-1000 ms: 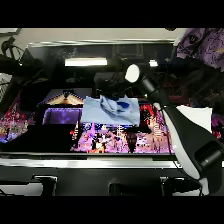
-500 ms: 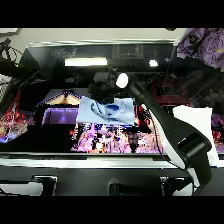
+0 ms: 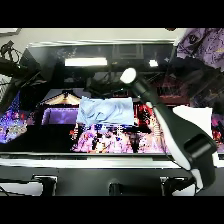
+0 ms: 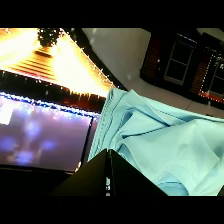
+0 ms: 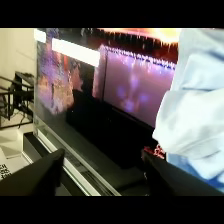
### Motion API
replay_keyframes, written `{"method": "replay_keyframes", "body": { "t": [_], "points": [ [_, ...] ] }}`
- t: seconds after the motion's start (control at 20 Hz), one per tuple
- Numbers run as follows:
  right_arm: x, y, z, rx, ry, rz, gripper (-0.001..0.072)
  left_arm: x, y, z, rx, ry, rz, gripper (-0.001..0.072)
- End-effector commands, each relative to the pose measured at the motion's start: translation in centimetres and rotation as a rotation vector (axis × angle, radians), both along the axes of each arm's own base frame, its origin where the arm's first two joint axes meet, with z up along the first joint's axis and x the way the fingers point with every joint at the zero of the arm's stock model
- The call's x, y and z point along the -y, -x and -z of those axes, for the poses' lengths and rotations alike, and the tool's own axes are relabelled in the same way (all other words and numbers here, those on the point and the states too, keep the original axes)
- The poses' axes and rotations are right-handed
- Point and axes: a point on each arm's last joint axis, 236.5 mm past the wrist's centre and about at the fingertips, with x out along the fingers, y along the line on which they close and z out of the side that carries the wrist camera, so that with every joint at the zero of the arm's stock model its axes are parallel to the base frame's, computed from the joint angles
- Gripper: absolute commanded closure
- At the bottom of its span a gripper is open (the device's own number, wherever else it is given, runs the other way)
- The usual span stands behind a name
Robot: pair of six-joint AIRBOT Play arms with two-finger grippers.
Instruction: Fold the clothes and pants, and hang the long-sleeved shirts on hangers.
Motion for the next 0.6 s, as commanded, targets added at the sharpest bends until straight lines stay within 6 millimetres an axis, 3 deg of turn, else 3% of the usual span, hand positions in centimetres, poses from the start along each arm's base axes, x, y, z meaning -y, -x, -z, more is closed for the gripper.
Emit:
{"method": "replay_keyframes", "body": {
  "t": [0.0, 0.15, 0.2, 0.3, 0.4, 0.55],
  "points": [
    [8.5, -1.8, -4.0, 0.092, 0.052, 0.023, 0.0108, 0.0, 0.0, 0.1, -0.002, 0.000, -0.001, 0.0691],
    [21.0, -2.0, -1.7, 0.024, 0.239, 0.040, 0.0099, 0.0, 0.0, 0.1, -0.002, 0.000, 0.000, 0.0691],
    [24.3, -1.8, -0.5, -0.020, 0.261, 0.054, 0.0099, 0.0, 0.0, 0.1, -0.002, 0.000, -0.001, 0.0691],
    [29.0, -1.5, 2.6, -0.103, 0.261, 0.103, 0.0099, 0.0, 0.0, 0.1, -0.001, 0.000, 0.000, 0.0691],
    [30.8, -1.1, 6.1, -0.164, 0.212, 0.143, 0.0100, 0.0, 0.0, 0.1, -0.002, 0.000, -0.001, 0.0691],
    [29.1, 0.0, 11.4, -0.231, 0.106, 0.160, 0.0100, 0.0, 0.0, 0.1, -0.001, 0.000, 0.000, 0.0691]
  ]
}}
